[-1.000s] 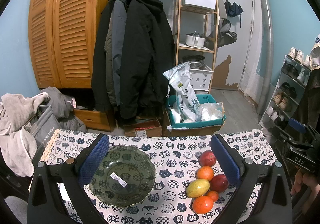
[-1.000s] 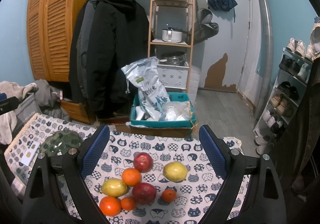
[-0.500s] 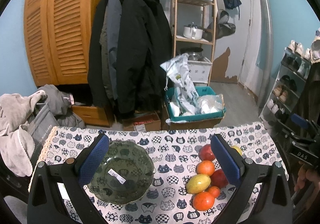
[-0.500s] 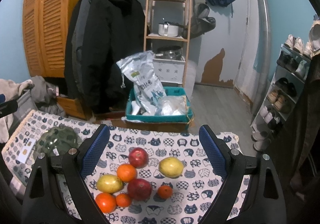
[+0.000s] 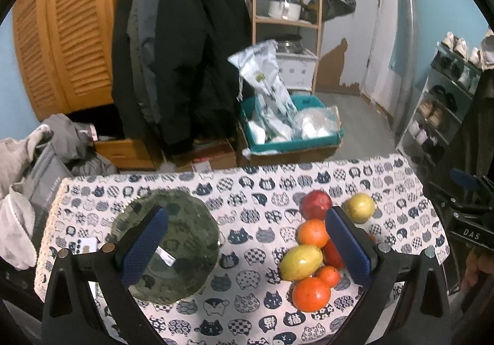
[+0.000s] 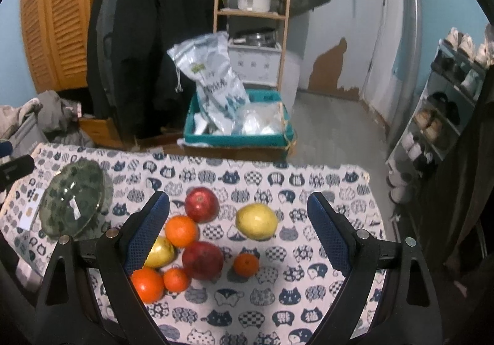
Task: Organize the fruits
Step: 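Move left tool onto yellow-green fruit while right tool moves onto small orange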
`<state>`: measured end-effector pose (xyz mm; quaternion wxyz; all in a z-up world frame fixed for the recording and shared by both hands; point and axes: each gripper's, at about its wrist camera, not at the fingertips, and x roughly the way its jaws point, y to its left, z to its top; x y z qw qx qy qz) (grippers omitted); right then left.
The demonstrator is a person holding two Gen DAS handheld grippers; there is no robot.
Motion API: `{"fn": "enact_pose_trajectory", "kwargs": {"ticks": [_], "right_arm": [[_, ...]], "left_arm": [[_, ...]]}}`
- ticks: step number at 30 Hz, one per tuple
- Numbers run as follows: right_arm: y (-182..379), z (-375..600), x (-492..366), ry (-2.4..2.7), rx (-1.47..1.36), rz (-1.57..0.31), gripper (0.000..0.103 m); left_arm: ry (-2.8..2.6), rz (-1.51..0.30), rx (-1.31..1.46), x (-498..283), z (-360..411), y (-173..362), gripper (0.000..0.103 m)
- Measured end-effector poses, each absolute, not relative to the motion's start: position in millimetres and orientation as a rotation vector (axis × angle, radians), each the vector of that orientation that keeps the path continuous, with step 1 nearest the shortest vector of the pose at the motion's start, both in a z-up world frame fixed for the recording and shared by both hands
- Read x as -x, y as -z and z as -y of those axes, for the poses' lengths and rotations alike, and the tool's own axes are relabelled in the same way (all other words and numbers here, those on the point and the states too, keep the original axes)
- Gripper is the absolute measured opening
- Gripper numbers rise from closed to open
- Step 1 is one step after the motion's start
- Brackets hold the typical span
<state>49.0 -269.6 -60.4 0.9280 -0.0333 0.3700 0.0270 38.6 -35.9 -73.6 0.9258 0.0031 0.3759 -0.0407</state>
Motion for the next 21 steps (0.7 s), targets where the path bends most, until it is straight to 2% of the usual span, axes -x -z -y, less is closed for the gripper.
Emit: {"fn": "enact_pose_trajectory", "kwargs": {"ticks": [21], "right_arm": [[147.7,295.0,-66.8,-0.027,0.051,-1.036,0.089]], "left_arm": [[0.197,-1.065,-0.095,-81.6,86.2,181.6,0.102]]}}
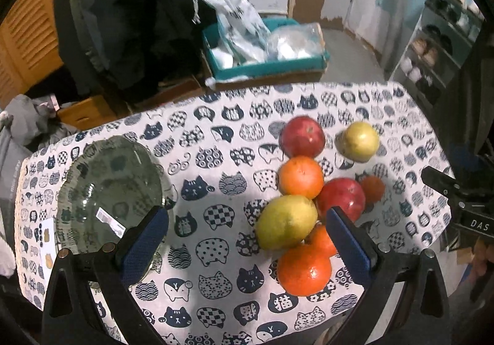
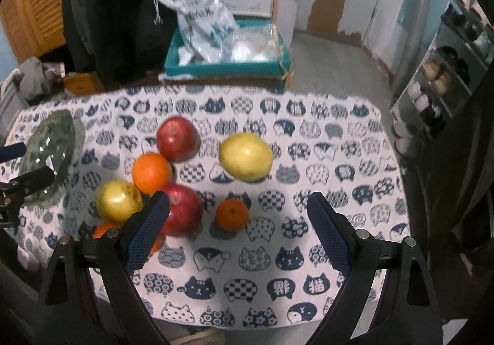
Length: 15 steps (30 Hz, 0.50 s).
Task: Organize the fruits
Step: 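Move left tool onto yellow-green fruit while right tool moves onto small orange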
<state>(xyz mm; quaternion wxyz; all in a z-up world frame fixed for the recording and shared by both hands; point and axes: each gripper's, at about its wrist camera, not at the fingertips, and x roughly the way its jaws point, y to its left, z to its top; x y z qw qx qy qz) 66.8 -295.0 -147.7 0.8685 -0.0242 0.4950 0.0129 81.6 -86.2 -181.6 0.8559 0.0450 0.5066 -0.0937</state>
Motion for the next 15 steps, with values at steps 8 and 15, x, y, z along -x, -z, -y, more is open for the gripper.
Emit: {"fn": "enact_pose_trajectory", "kwargs": {"ticks": [8,15], "right_arm": [[187.9,307.4,-76.1,0.005,0.007,-1.148,0.089],[215.5,315.0,-81.5,0.009,-0.017,-1.223,0.089]], "left_arm": [[0.22,-1.162,-0.136,-93.8,105.0,222.0,0.102],[0.236,-1.234,-0.173,-104.1,117.6,255.1,0.102]]}}
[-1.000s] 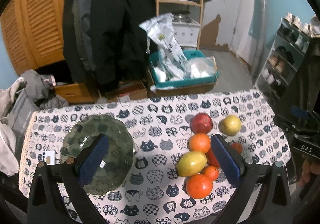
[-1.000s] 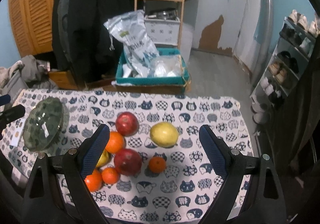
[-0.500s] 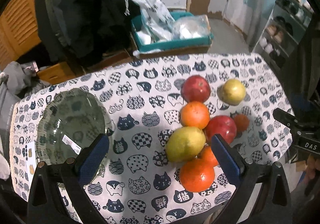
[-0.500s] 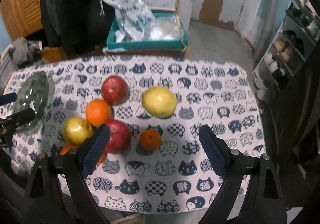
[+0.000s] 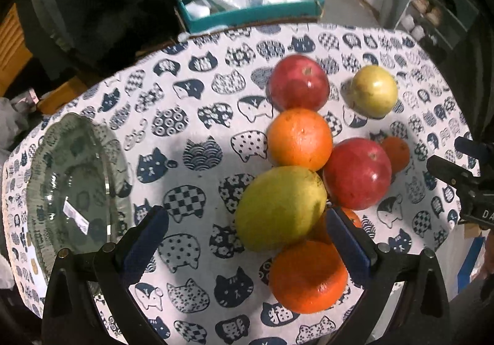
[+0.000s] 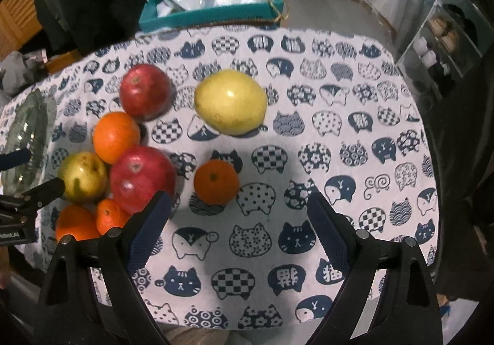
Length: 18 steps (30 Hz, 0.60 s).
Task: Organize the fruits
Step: 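Move left tool onto yellow-green fruit while right tool moves onto small orange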
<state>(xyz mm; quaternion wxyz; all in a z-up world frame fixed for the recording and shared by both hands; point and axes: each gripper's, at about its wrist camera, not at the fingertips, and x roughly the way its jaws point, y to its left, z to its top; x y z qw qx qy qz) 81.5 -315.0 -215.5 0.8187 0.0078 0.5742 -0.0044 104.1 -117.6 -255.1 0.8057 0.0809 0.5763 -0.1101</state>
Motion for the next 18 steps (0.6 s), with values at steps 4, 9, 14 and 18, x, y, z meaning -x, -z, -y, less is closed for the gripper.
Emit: {"fn": "enact_pose_trajectory", "kwargs": {"ticks": [4,9,14,18], "right_arm": [[226.0,314.1,-84.5,-0.001,-0.006,-1.249,0.089],[236.1,315.0,-87.2,-0.01,0.0,-1.27,0.089],[243.4,317.1,-91.5,-0.027,-0.016,-1.282,0.089],[251.6,317.1,-96.3,-0.039,-0.022,-1.298,0.089]], "left_arm": [[0.252,-1.266,-0.179,-109.9,124.0,269.5,0.098],[0.288,-1.294,-0.165,-113.0,128.5,278.5,0.096],[0.334,-1.333,-0.144,-114.4,133.5,289.4,0.083],[0.363,-1.353,-0.099,-116.1,132.1,295.2,0.077]]}}
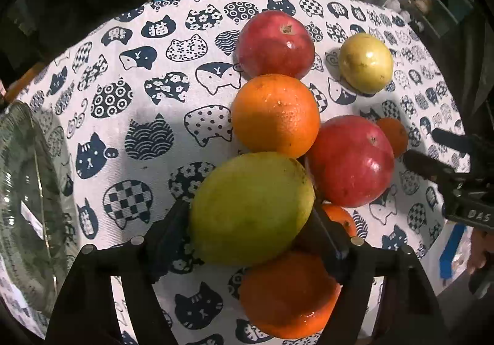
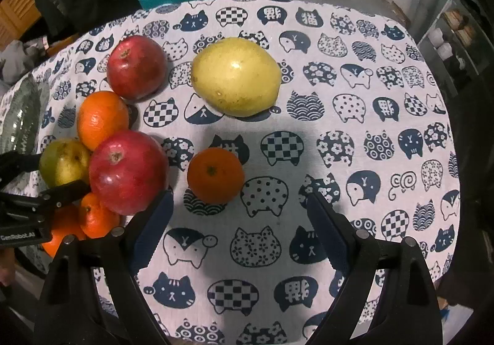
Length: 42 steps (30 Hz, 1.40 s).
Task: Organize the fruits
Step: 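Move left tool onto yellow-green fruit while right tool moves onto small orange, then close left tool on yellow-green fruit while right tool grasps small orange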
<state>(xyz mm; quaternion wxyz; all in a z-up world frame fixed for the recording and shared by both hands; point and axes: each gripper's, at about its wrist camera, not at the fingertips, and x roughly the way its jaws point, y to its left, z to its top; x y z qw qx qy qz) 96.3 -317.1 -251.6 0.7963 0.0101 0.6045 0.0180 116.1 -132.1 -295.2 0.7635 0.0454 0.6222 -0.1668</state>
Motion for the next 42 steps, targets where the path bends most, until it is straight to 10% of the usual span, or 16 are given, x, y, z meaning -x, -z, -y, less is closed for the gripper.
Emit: {"fn": "enact_pose_trajectory", "kwargs": {"ticks": [11,21,42], "right_arm": [[273.2,315.2,-113.2,-0.082,-0.023,-1.324,0.079],[291.3,301.6,-127.5,-0.122,0.004,-1.338,0.045],[226.7,291.3,-107.2,-0.026,0.018,-1.172,0.044]], "left_arm": [[0.344,-1.34,-0.059,-119.8,120.9,290.7,0.076],[0.288,-1.301,-0.02,-126.5,100.5,282.0,0.075],[0.262,-1.175,0.007,-114.5,88.7,242.8,0.069]]}}
